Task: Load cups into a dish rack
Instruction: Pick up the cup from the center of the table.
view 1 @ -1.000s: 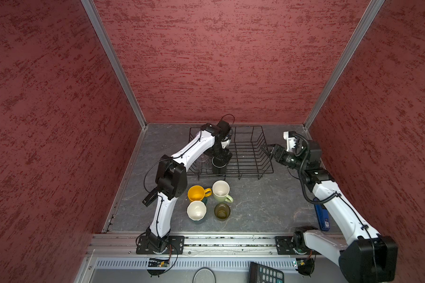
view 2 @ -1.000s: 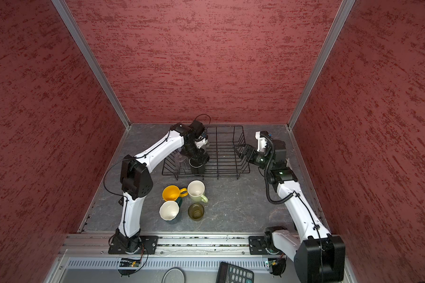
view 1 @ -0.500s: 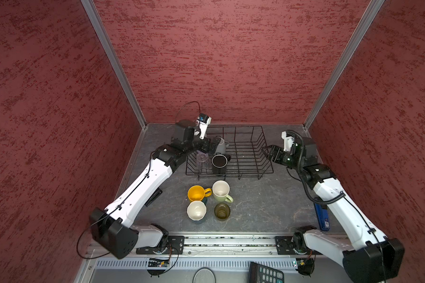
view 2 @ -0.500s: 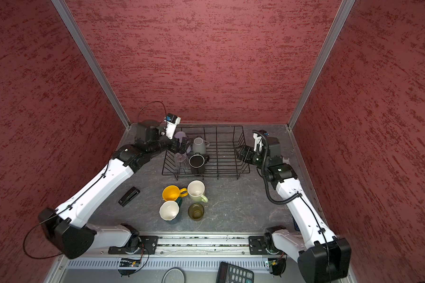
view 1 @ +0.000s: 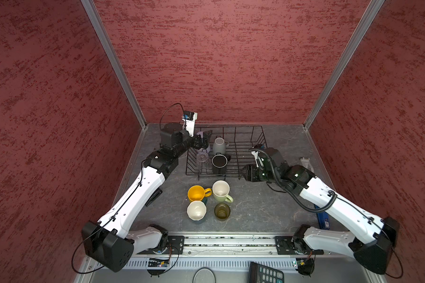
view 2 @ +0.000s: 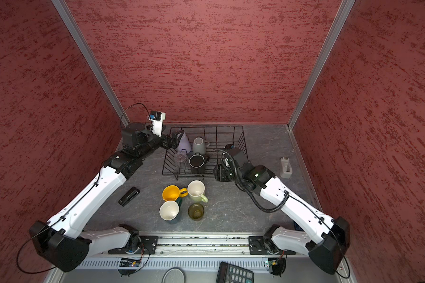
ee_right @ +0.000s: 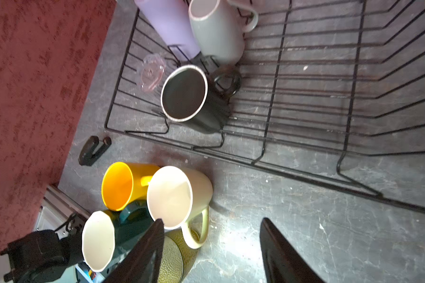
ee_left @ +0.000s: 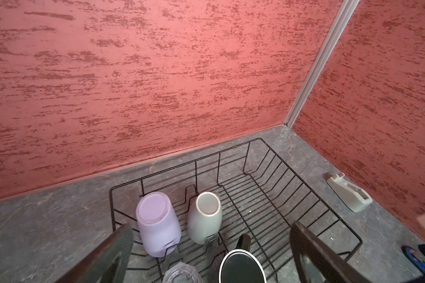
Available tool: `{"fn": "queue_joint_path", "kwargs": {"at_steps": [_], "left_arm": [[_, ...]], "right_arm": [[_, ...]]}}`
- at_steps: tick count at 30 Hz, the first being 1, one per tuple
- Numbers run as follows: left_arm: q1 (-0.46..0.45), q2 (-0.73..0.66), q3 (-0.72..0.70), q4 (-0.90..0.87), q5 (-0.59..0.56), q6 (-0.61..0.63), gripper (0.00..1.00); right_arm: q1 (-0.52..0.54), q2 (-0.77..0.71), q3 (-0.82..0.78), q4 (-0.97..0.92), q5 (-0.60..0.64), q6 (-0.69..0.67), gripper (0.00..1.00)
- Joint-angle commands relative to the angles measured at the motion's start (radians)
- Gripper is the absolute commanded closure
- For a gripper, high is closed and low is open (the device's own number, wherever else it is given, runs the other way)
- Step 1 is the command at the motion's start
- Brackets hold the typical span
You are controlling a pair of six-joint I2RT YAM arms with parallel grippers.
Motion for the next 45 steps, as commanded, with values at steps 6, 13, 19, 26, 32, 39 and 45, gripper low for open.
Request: {"fn": "queue_joint_path", "kwargs": {"at_steps": [6,13,19,26,32,39,45], "left_arm": [[0.022,0.003,0.020,-0.047,-0.051,-0.060,0.00],[0.044,-0.027,-0.003,-0.034,-0.021,-0.075,0.00],[0.060,-0.034,-0.011,-0.043,-0.016,-0.088,0.00],[0.074,-0.064,-0.041,-0.036,-0.022,-0.102,0.00],[0.081,-0.072,-0.056,-0.035,-0.021,-0.111,0.01],[0.087,-0.077,-0.059,-0.033,-0.022,-0.116,0.00],[0.094,-0.076,-0.063,-0.032,-0.027,-0.126,0.00]], "right_arm": [[0.124,0.039,-0.076,0.012,0.066,0.171,0.42],[0.214,0.117,-0.088,0.069,0.098,0.237,0.47],[0.232,0.183,-0.082,0.122,0.081,0.235,0.48],[0.233,0.259,-0.062,0.149,0.118,0.217,0.51],[0.235,0.342,-0.024,0.177,0.140,0.196,0.52],[0.236,0.427,0.009,0.184,0.142,0.173,0.56],[0.237,0.451,0.011,0.182,0.177,0.155,0.66]]}}
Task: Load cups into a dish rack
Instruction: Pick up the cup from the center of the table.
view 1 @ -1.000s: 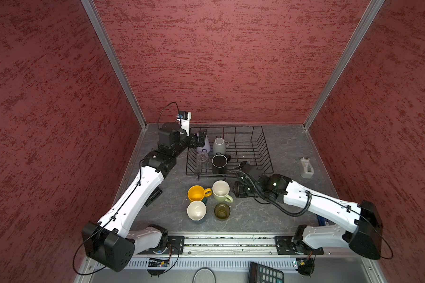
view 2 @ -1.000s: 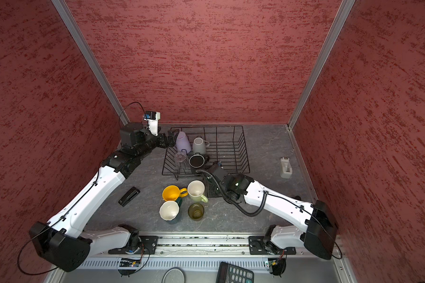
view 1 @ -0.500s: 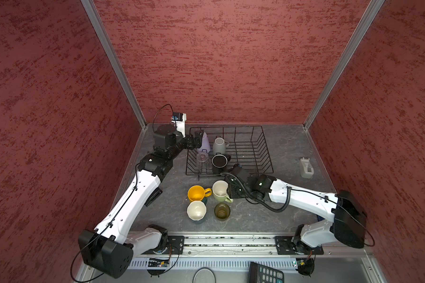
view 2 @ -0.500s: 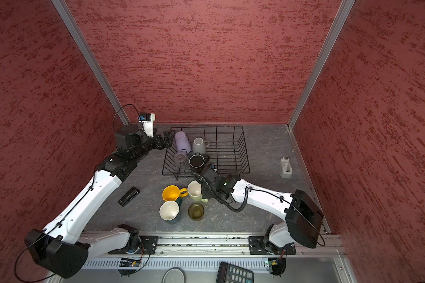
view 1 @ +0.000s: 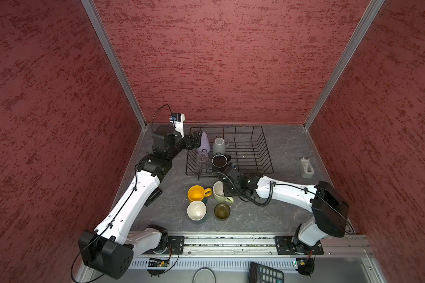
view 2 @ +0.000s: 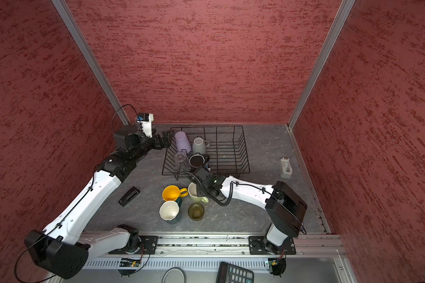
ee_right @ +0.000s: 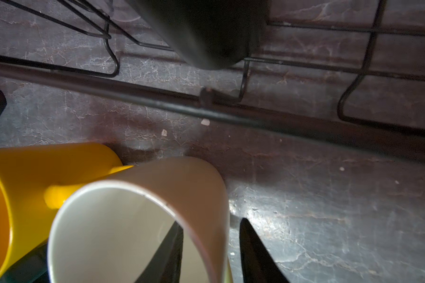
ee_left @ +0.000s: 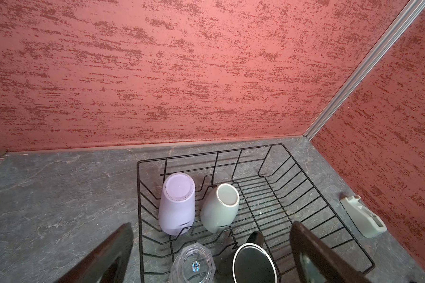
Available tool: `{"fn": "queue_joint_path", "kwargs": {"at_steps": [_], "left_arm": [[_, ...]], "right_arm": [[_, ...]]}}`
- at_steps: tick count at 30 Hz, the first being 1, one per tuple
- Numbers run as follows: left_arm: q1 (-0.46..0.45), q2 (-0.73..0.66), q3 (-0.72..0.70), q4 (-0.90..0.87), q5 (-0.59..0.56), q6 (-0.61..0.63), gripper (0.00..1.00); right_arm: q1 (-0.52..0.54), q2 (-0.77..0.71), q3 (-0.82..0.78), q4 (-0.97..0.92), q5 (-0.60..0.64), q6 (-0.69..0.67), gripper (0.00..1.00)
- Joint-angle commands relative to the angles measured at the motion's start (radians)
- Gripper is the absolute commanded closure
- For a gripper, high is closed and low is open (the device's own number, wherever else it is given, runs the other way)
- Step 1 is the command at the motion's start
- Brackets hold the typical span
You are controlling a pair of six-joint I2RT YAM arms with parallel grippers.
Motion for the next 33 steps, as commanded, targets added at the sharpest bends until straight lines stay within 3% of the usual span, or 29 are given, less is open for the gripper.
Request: {"fn": "queue_joint_path", "kwargs": {"at_steps": [1,16,33], "left_arm": [[0.010,-0.017,-0.013,0.007,-0.004,-0.013,0.01],[0.025,-0.010,-0.010,0.010,0.007,-0.045,0.00],[0.033,-0.036,-0.059,0.129,0.050,-0.069,0.00]], "right_arm": [[0.009,0.012,0.025,-0.001,0.061,-0.011,0.68],[0.011,-0.025,0.008,-0.017,0.118,-0.068,1.00],[0.011,-0.292,-0.010,-0.264,0.208,-0.219,1.00]]}}
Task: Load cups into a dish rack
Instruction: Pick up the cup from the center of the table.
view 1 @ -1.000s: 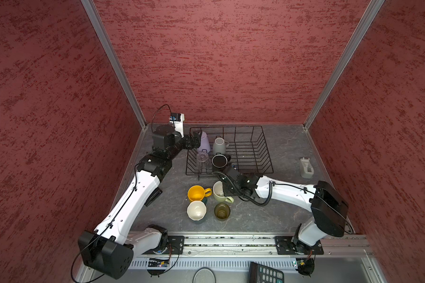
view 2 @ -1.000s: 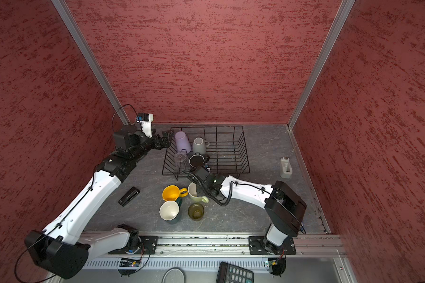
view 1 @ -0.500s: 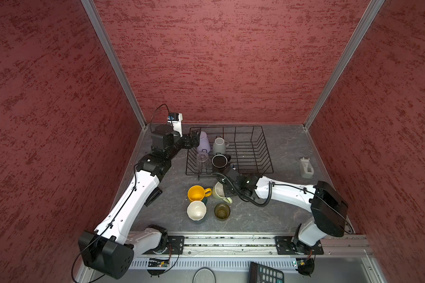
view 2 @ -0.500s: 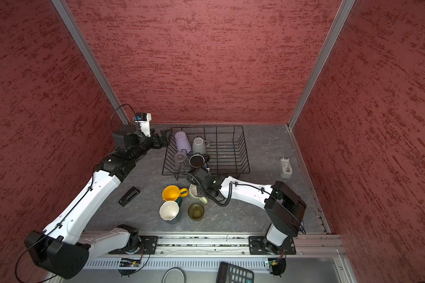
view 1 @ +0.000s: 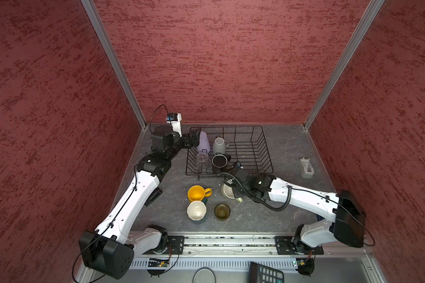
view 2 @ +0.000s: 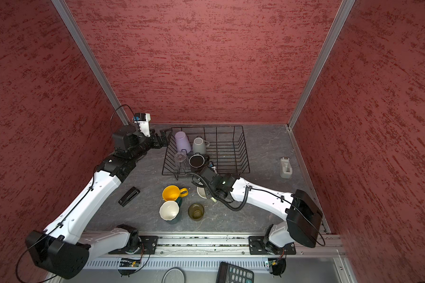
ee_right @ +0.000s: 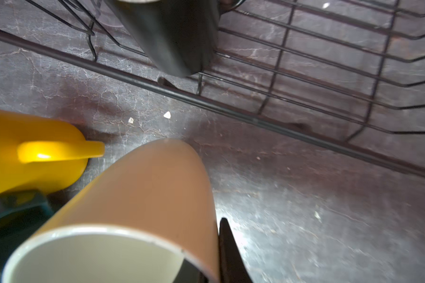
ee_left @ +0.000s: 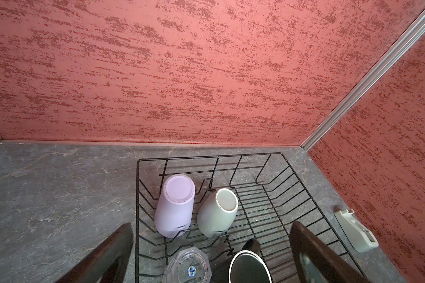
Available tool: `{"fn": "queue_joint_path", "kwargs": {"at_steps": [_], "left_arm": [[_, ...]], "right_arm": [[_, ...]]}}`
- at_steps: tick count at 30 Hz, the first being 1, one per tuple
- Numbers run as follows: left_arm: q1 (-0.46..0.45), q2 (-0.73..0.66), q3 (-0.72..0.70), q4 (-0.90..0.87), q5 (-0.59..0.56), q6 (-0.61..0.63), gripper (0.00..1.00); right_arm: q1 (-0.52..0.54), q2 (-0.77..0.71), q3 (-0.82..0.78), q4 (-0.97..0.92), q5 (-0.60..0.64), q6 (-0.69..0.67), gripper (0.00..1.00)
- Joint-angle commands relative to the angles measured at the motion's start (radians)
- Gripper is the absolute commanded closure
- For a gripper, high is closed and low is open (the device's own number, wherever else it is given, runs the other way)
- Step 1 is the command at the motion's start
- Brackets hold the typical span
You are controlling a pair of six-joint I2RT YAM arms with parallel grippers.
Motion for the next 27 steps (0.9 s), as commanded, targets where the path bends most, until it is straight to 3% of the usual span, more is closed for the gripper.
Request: {"fn": "queue_joint_path", "kwargs": {"at_steps": [1,7,12,21,27], "left_arm": [[0.007,-0.035,-0.038,0.090,0.034,-0.003,0.00],[0.011,-0.057,-0.087,0.178,0.071,0.016,0.00],[0.010,-0.067,-0.120,0.245,0.131,0.040,0.00],[0.009,-0.084,-0.210,0.429,0.322,0.056,0.00],[0.000,-0.051,-0.208,0.465,0.456,0.081,0.00]], "right_arm": [[0.002,-0.113,0.006,-0.069,0.046,-0.046,1.00],[-0.007,-0.274,0.062,-0.120,0.017,-0.086,1.00],[-0.070,-0.356,0.071,-0.045,-0.042,-0.092,1.00],[-0.355,-0.400,-0.027,0.292,-0.292,-0.084,1.00],[-0.518,-0.285,-0.002,0.450,-0.447,-0.105,1.00]]}}
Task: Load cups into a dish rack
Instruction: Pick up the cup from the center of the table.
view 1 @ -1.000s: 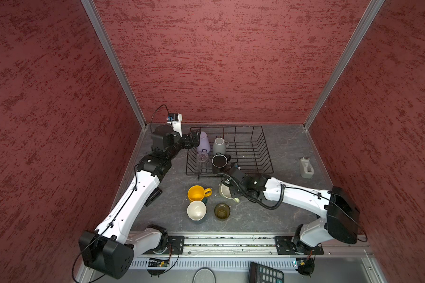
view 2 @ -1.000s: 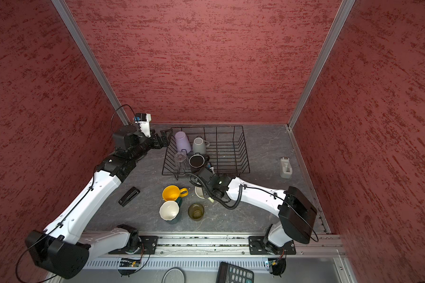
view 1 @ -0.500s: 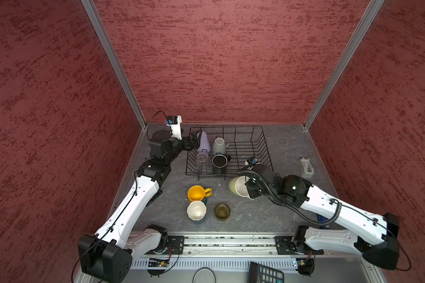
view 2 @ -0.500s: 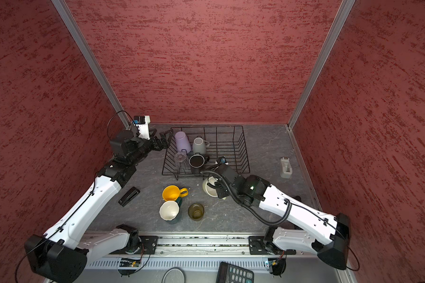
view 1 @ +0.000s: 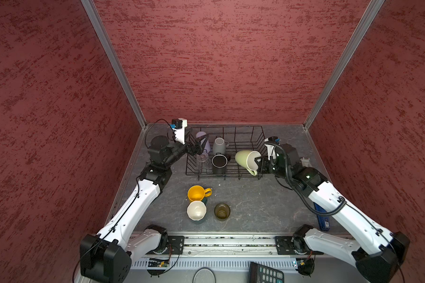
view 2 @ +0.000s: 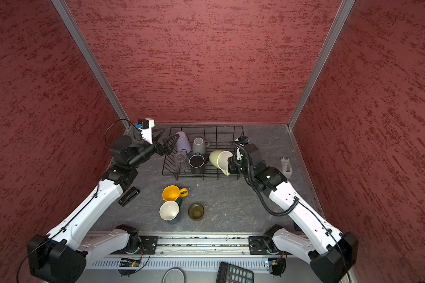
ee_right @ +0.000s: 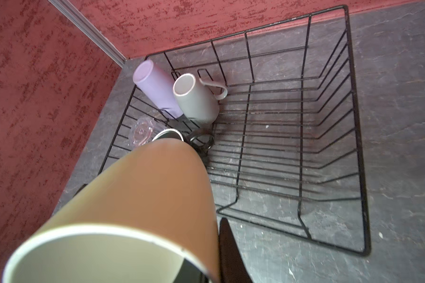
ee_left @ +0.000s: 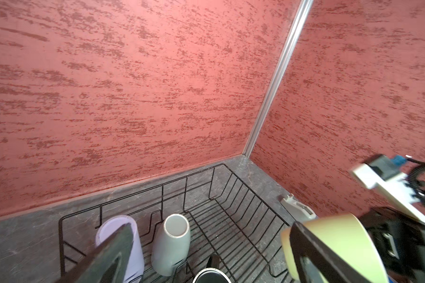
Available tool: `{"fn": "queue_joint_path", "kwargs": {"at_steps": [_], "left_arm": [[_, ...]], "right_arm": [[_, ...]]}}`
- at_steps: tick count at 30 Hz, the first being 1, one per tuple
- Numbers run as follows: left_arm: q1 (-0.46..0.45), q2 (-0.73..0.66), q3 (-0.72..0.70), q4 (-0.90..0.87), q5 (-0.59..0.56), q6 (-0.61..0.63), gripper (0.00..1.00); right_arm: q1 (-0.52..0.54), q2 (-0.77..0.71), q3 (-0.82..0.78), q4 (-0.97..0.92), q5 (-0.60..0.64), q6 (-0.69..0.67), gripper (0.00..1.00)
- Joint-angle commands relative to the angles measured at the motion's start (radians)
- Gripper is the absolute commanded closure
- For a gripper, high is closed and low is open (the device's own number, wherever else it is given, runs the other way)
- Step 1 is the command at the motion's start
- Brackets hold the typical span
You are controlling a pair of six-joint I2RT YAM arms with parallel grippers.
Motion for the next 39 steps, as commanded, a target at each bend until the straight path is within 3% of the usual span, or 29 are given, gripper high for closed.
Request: {"fn": "queue_joint_path", "kwargs": {"at_steps": [1,8,15,22,39], "left_arm": [[-0.009,0.022,0.002,0.058,0.131,0.040,0.00],[-0.041,0.069,0.013,0.053,0.277,0.106,0.00],[-0.115,0.111,0.025,0.021,0.411,0.261,0.00],[-0.121,0.151,0.043,0.068,0.474,0.248,0.00],[-0.122,0.169,0.042,0.167,0.577,0.212,0.00]], "right_arm": [[-0.064,0.048,0.040,0.222,-0.159,-0.005,1.00],[-0.155,0.089,0.053,0.339,-0.348,-0.047,1.00],[-0.191,0.073,0.037,0.486,-0.598,-0.060,1.00],[-0.194,0.075,0.002,0.611,-0.780,-0.019,1.00],[-0.193,0.069,-0.053,0.756,-0.948,0.063,1.00]]}}
